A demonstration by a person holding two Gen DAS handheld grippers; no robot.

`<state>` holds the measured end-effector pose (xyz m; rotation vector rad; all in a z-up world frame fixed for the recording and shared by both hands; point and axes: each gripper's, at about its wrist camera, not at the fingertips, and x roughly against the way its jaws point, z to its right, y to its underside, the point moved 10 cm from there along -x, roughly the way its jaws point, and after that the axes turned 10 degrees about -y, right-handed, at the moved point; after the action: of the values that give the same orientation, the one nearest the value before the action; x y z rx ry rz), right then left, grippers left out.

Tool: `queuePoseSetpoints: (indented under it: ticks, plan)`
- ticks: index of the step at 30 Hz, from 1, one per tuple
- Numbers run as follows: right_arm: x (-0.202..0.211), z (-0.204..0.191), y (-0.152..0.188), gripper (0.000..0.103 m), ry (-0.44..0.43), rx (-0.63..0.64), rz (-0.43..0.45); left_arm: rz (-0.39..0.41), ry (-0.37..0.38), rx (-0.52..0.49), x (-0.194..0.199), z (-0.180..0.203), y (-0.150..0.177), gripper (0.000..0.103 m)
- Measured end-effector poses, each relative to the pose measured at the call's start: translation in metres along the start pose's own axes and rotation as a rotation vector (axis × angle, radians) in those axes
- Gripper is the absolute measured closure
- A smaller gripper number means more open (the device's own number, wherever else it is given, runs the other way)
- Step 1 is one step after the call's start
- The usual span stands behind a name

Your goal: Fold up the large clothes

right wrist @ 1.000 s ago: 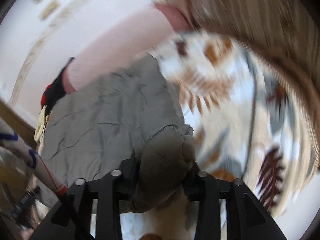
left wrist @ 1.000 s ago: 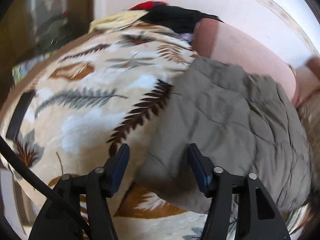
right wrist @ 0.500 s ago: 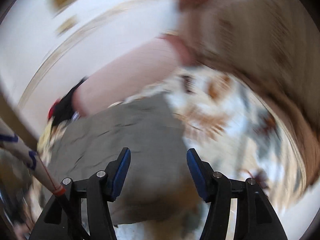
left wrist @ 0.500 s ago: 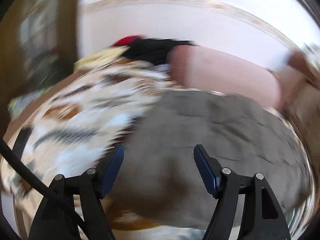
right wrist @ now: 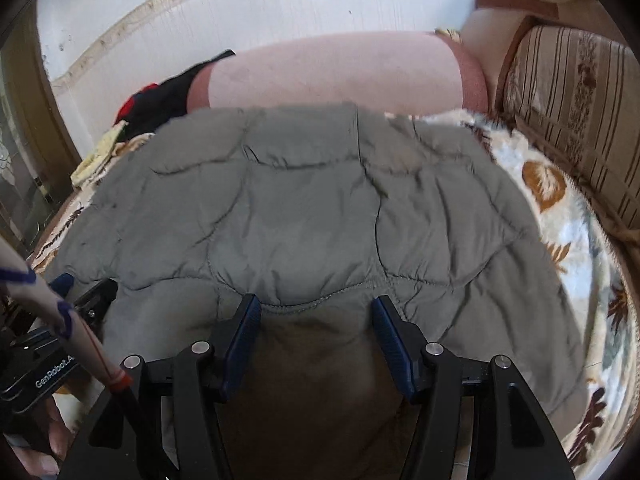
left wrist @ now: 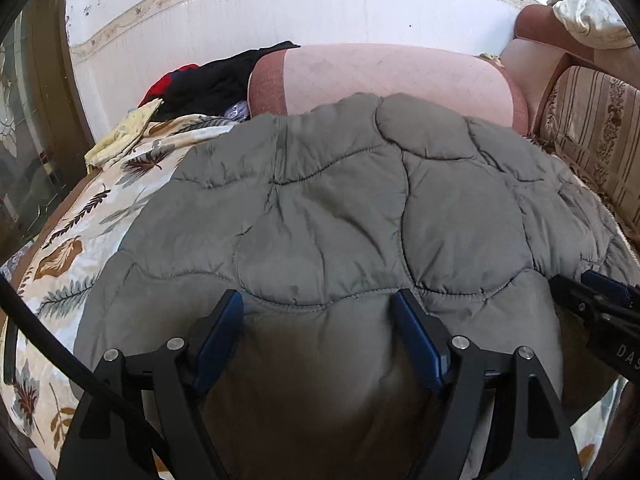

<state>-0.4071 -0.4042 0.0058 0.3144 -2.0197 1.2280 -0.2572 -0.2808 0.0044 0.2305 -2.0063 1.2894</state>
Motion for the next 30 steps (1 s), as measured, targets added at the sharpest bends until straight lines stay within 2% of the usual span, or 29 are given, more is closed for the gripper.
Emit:
queuePoseSetpoints:
  ticks: [5,30]
  plan:
    - [-0.007,0.001,0.003,0.037,0.036,0.024,0.010,0.019,-0.035,-0.023,0.000,0.005,0.004,0.026]
    - [-0.019,0.001,0.006,0.035,0.064,0.077,0.007,0.033,-0.057,-0.039,-0.004,0.009,0.003,0.026]
